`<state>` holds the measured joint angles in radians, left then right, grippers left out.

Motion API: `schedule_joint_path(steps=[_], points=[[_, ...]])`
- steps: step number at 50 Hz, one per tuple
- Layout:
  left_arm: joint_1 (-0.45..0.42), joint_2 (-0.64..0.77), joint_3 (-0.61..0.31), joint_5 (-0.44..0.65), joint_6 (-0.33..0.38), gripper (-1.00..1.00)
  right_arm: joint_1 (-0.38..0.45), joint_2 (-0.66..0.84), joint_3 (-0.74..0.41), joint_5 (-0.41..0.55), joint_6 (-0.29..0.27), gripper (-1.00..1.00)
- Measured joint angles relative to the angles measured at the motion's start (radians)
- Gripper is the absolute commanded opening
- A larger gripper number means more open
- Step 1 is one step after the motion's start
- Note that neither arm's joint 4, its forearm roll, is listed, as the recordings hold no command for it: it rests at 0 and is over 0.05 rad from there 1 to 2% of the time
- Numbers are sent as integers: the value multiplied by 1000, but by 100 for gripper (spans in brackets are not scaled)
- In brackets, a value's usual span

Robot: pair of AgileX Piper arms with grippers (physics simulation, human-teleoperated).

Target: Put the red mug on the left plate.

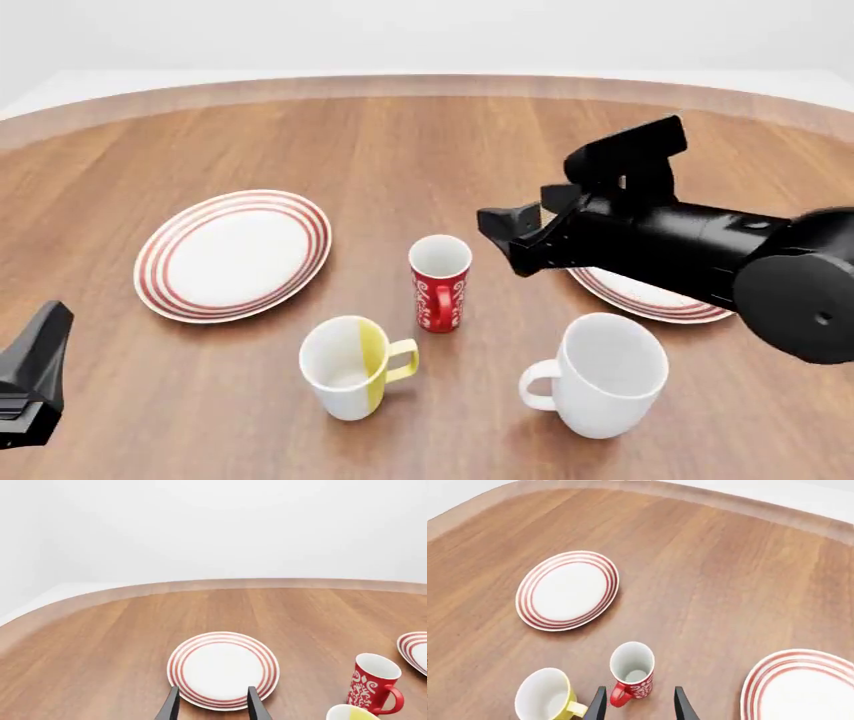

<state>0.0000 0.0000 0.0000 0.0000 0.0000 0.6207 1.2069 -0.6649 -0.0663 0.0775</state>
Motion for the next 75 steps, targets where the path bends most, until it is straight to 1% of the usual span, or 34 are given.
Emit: schedule_joint_path(steps=[37, 75], points=[[0, 0, 0, 0, 0, 100, 51, 199, -70, 2, 58, 100], [0, 0, 0, 0, 0, 100, 67, 324, -77, -21, 102, 100]])
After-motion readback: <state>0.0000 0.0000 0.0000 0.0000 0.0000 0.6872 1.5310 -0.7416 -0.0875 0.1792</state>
